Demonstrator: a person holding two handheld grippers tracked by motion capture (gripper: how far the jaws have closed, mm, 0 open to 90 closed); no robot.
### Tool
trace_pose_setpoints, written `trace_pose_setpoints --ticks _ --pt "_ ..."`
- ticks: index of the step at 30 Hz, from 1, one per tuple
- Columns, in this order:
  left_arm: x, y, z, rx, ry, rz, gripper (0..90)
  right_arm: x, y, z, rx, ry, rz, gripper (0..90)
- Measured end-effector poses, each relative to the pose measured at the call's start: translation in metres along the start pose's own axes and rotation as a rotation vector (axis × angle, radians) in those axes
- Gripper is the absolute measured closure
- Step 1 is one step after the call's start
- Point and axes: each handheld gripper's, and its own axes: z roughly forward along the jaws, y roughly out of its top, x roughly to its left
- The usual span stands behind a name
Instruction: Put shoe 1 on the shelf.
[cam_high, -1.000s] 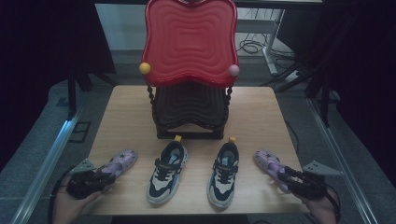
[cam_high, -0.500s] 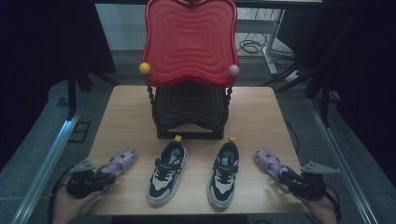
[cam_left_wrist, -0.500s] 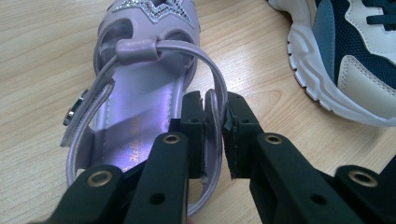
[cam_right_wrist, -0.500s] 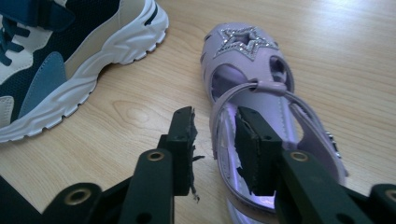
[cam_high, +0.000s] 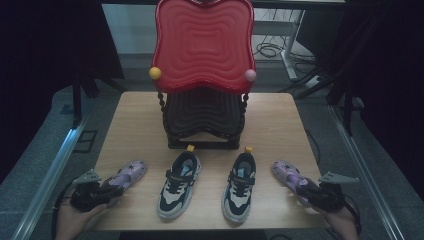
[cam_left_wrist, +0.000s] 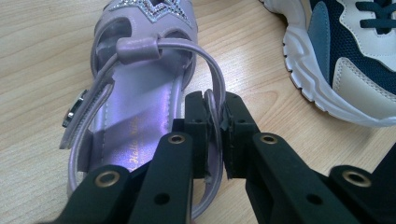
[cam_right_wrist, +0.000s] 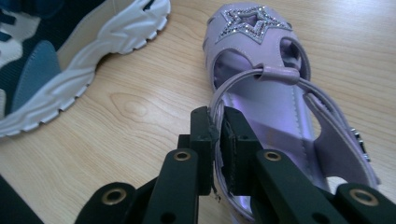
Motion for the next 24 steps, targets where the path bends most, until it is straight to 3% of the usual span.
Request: trace_pose_setpoints --ticks 8,11,15,19,24 --pt "0.007 -0.003 -0.004 -0.042 -0.025 -0.051 85.7 -0.004 -0.003 -0.002 -0.038 0.025 0.032 85.7" --pt "0.008 -0.003 -0.007 -0.064 -0.019 -0.059 86.3 -0.009 -0.006 -0.004 -0.073 0.038 0.059 85.8" --pt "0.01 -0.002 -0.01 -0.087 -0.014 -0.072 86.4 -0.009 -0.007 -0.005 -0.09 0.032 0.06 85.9" --pt "0.011 -0.001 -0.015 -0.113 -0.001 -0.094 86.5 -0.011 -0.008 -0.006 -0.138 0.049 0.069 85.7" --pt "0.011 0.004 -0.018 -0.153 -0.014 -0.115 86.3 -0.013 -0.011 -0.006 -0.203 0.073 0.114 85.7"
